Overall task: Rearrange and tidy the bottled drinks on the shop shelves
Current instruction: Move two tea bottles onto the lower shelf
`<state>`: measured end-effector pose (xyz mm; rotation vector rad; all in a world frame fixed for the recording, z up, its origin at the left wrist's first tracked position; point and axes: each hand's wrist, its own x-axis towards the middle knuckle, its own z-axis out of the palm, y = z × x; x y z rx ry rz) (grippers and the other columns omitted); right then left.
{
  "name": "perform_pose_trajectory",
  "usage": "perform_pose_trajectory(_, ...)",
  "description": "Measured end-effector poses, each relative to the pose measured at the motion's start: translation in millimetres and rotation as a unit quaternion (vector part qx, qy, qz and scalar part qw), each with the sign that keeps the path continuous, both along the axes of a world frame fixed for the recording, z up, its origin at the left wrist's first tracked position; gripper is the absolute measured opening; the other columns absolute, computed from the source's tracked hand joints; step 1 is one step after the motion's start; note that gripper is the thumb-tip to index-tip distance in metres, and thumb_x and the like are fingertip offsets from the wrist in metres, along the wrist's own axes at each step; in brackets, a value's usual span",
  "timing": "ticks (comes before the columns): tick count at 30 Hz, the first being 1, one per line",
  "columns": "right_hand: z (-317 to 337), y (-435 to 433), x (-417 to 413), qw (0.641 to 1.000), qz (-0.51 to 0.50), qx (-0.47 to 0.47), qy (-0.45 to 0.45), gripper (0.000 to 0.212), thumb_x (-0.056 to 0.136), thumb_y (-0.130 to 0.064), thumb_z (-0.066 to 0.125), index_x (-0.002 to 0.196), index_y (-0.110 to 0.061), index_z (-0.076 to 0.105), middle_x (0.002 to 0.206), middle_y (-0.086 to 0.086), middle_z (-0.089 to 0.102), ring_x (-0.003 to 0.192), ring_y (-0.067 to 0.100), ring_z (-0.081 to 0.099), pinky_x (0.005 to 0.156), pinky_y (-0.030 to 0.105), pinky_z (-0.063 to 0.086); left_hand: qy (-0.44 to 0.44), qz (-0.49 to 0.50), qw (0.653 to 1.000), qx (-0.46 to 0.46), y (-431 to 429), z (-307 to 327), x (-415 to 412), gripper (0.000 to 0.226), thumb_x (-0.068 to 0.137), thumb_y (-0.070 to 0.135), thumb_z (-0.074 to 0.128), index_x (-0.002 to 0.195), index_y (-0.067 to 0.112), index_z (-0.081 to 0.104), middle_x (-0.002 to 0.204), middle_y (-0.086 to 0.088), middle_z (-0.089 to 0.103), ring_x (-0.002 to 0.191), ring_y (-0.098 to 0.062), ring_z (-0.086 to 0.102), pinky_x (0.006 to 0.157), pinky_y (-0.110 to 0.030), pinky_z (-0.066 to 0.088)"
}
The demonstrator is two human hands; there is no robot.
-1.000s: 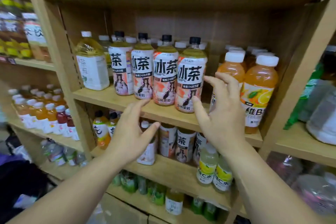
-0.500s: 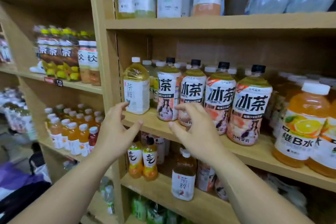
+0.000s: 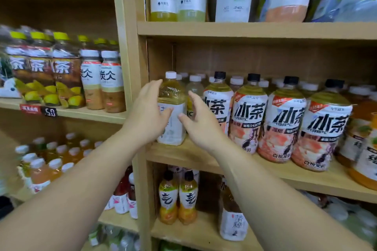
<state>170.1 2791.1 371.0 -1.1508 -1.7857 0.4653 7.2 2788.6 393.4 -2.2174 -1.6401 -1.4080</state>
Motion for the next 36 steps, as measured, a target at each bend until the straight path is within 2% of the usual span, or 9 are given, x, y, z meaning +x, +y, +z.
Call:
perform_pose_trajectory(5, -5.3, 39.3, -30.1, 0.998, -0.036, -0.039, 0.015, 0.069, 0.093, -0.035, 0.070, 0.149, -0.030, 0.030, 0.135, -0.002, 0.059, 0.122, 0.018, 0.058, 0.105, 0.045, 0.049, -0.026, -0.039, 0.999, -0.004, 2.0, -2.3, -12.6, 0.070, 0.098, 0.014, 0.060, 0.159, 0.020, 0.026, 0.161, 0.000, 0.034, 0.146, -0.014, 0.033, 0.119, -0.027, 0.024)
perform_pose_trajectory(10, -12.7, 46.7, -42.8, 0.995, -0.095, -0.032, 0.014, 0.102, 0.084, -0.044, 0.080, 0.158, -0.033, 0.011, 0.135, 0.007, 0.040, 0.108, 0.019, 0.051, 0.096, 0.031, 0.043, -0.075, -0.097, 0.992, -0.012, -1.2, -15.2, -31.0, 0.070, 0.097, 0.015, 0.062, 0.157, 0.026, 0.028, 0.157, 0.006, 0.039, 0.141, -0.009, 0.041, 0.118, -0.039, 0.037)
perform_pose_trajectory(14, -18.6, 39.1, -42.0, 0.993, -0.116, 0.025, 0.021, 0.097, 0.082, -0.039, 0.083, 0.153, -0.040, 0.017, 0.135, 0.006, 0.038, 0.108, 0.018, 0.052, 0.099, 0.033, 0.045, -0.114, -0.122, 0.986, 0.003, -7.9, -26.4, -38.1, 0.067, 0.096, 0.011, 0.066, 0.155, 0.025, 0.037, 0.146, 0.012, 0.045, 0.130, -0.003, 0.049, 0.110, -0.026, 0.043)
perform_pose_trajectory(20, -22.1, 11.1, -35.8, 0.995, -0.039, 0.049, 0.074, 0.091, 0.076, -0.036, 0.086, 0.147, -0.043, 0.029, 0.135, -0.010, 0.056, 0.123, 0.010, 0.058, 0.103, 0.044, 0.052, -0.179, -0.125, 0.976, 0.021, -13.2, -35.9, -45.2, 0.056, 0.094, 0.022, 0.069, 0.146, 0.029, 0.049, 0.139, 0.006, 0.055, 0.115, 0.004, 0.058, 0.089, -0.008, 0.047)
perform_pose_trajectory(24, -25.3, -41.3, -15.5, 0.993, 0.013, 0.032, 0.112, 0.086, 0.082, -0.021, 0.085, 0.147, -0.040, 0.032, 0.133, -0.017, 0.058, 0.120, -0.004, 0.058, 0.101, 0.024, 0.052, -0.185, -0.180, 0.966, -0.017, -26.0, -44.6, -44.7, 0.056, 0.094, 0.038, 0.066, 0.145, 0.042, 0.044, 0.142, 0.009, 0.054, 0.121, 0.003, 0.055, 0.083, 0.000, 0.042)
perform_pose_trajectory(27, -25.1, -76.0, 4.2, 0.995, 0.038, 0.015, 0.092, 0.089, 0.082, -0.022, 0.085, 0.151, -0.039, 0.033, 0.136, -0.019, 0.057, 0.125, -0.005, 0.054, 0.100, 0.018, 0.049, -0.212, -0.298, 0.923, -0.122, -39.9, -55.0, -37.8, 0.083, 0.082, 0.050, 0.074, 0.153, 0.047, 0.031, 0.143, 0.020, 0.055, 0.128, 0.001, 0.055, 0.093, -0.012, 0.048)
perform_pose_trajectory(30, -42.7, -90.9, 19.9, 0.994, 0.076, -0.027, 0.073, 0.087, 0.081, -0.024, 0.086, 0.151, -0.039, 0.036, 0.140, -0.014, 0.057, 0.129, 0.006, 0.055, 0.104, 0.031, 0.051, -0.234, -0.381, 0.872, -0.197, -50.4, -73.3, -28.3, 0.092, 0.081, 0.027, 0.084, 0.154, 0.037, 0.029, 0.139, 0.018, 0.060, 0.128, -0.004, 0.058, 0.094, -0.018, 0.051)
perform_pose_trajectory(32, -64.6, -97.0, 27.0, 0.990, 0.089, -0.069, 0.083, 0.089, 0.080, -0.023, 0.086, 0.153, -0.038, 0.036, 0.141, -0.012, 0.058, 0.129, 0.010, 0.057, 0.103, 0.040, 0.053, -0.243, -0.391, 0.861, -0.218, -55.3, -93.4, -23.9, 0.088, 0.076, 0.027, 0.087, 0.149, 0.035, 0.038, 0.137, 0.011, 0.063, 0.126, -0.010, 0.061, 0.094, -0.023, 0.052)
perform_pose_trajectory(36, -131.5, -106.2, 41.3, 0.975, 0.094, -0.177, 0.091, 0.094, 0.078, -0.020, 0.088, 0.154, -0.037, 0.035, 0.137, -0.017, 0.061, 0.124, 0.006, 0.061, 0.098, 0.033, 0.056, -0.269, -0.359, 0.846, -0.288, -70.0, -158.1, -19.9, 0.086, 0.068, 0.037, 0.089, 0.142, 0.041, 0.047, 0.137, 0.004, 0.064, 0.126, -0.017, 0.062, 0.099, -0.039, 0.052)
